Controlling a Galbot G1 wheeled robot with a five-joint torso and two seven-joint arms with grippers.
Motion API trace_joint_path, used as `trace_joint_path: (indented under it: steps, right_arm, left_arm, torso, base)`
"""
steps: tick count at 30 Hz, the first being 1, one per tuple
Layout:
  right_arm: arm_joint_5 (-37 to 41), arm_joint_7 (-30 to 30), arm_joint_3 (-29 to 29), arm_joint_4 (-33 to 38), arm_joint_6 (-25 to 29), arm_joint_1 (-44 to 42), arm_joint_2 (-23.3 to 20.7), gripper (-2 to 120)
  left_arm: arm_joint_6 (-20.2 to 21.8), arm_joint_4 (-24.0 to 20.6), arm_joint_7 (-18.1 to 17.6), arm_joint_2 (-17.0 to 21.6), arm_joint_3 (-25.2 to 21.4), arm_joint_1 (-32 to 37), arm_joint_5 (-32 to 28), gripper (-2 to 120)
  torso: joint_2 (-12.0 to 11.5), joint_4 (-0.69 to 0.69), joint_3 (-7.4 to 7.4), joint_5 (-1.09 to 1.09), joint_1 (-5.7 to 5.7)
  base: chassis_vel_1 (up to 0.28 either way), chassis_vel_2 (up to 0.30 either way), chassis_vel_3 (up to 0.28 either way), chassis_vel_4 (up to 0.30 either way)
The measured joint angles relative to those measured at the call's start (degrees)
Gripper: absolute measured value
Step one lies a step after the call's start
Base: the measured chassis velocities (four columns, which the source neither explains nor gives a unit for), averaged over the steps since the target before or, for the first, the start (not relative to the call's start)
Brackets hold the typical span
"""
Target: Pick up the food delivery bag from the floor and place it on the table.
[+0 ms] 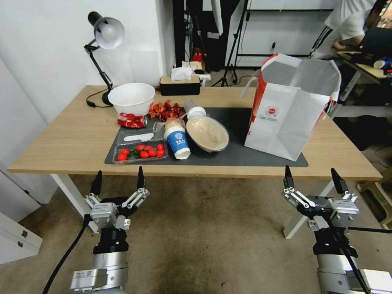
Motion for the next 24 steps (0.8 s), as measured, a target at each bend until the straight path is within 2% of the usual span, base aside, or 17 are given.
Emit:
trace_joint_path:
  steps: [24]
  right_arm:
    - [1.08, -0.02, -1.17, 0.0, -0.95, -0.61, 0.65, 100]
  left_arm:
    - [0.53, -0.31, -0.57, 0.11, -0.25, 0.02, -0.02, 100]
  torso:
    - [0.0, 0.0, 0.0, 0.0, 0.0]
  base:
    - [0.0, 0.0, 0.0, 0.0]
